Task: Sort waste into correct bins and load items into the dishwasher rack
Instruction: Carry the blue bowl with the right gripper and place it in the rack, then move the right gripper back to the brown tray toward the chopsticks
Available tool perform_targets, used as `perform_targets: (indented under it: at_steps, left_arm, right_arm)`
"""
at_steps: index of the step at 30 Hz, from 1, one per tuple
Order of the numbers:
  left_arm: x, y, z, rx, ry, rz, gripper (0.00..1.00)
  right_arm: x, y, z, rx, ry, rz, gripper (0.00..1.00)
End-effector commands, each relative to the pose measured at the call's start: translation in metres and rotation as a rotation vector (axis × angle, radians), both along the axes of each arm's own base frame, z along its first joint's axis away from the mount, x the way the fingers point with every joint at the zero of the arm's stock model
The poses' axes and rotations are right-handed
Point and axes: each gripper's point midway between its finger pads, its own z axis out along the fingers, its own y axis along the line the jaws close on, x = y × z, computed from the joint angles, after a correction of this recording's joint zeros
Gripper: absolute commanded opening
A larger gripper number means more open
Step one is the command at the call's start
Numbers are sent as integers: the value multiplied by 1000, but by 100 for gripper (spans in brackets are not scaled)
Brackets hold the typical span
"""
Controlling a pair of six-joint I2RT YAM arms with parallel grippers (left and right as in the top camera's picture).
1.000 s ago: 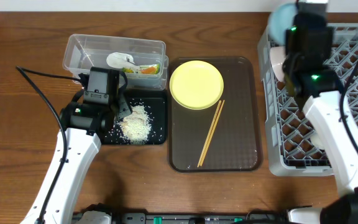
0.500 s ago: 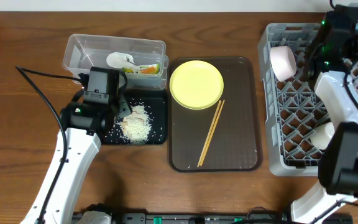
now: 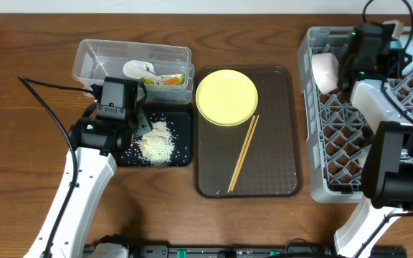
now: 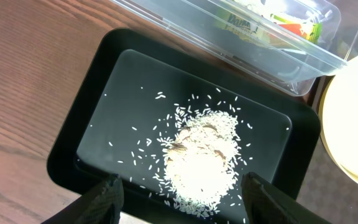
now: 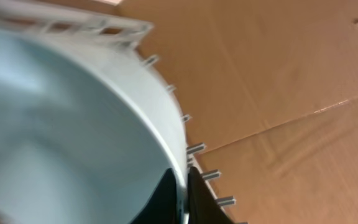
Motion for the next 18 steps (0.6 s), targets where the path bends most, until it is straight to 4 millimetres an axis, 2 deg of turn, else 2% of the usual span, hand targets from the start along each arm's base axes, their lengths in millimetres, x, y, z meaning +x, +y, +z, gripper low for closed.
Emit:
perform_targets:
  at_steps: [1,5,9,11,14,17,18]
  left_arm:
    - [1,4,-1,10,1,18,64]
    - [1,4,-1,11,1,18,64]
    - [1,4,-1,11,1,18,64]
    - [1,4,-1,11,1,18,64]
    - [1,4,-1,11,1,18,64]
    - [1,4,-1,11,1,18,64]
    - [1,4,-1,11,1,18,64]
  right_arm:
    - [9,30,-22,62,17,73,6]
    - [3,52,-36,92,67,91,16]
    - [-6,69,-39,106,119,110,17]
    - [-12,76,-31,120,111,113,21]
    - [-25,91,-6,172,64,132,33]
    - [-33,119,7,316,61,245,47]
    - [-36,134,10,400,54,300,48]
